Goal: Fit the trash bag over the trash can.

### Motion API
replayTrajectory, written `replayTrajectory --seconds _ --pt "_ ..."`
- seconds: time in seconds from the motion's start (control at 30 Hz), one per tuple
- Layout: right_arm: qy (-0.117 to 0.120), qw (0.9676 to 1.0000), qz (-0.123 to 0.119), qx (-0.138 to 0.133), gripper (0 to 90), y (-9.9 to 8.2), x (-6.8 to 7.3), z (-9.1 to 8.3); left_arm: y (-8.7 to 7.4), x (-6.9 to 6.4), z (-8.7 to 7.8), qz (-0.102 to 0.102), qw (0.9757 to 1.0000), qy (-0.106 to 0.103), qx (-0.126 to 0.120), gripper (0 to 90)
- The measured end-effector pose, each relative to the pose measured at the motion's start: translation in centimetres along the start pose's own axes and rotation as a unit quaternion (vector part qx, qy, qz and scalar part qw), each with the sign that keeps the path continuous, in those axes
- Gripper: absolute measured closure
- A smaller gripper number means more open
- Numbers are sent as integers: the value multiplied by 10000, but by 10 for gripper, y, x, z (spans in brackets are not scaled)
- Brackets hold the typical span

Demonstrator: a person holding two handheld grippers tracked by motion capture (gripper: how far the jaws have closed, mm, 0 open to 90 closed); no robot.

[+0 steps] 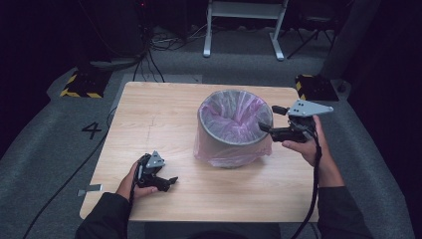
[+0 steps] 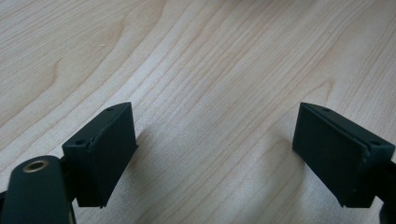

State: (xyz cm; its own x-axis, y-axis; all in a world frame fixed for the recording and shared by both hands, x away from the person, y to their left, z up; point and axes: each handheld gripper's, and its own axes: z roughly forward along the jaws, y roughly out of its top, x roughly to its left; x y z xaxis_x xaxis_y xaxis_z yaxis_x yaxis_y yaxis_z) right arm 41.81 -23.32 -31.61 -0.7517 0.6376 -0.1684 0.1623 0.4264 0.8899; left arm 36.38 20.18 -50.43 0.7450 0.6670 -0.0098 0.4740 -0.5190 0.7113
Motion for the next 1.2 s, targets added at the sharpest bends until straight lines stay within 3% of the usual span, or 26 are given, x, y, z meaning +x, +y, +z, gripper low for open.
replayTrajectory --seconds 0.27,0.73,0.97,1.2 --pt "75 9997 -68 244 257 19 1 27 0 0 0 1 10000 -8 8 134" --pt "178 9992 13 358 255 30 -1 43 0 0 0 0 10000 -8 7 134" --pt "183 9979 -114 604 256 36 2 57 0 0 0 3 10000 -4 9 134" --pt "360 9939 -267 1007 256 34 7 75 0 0 0 1 10000 -9 9 134"
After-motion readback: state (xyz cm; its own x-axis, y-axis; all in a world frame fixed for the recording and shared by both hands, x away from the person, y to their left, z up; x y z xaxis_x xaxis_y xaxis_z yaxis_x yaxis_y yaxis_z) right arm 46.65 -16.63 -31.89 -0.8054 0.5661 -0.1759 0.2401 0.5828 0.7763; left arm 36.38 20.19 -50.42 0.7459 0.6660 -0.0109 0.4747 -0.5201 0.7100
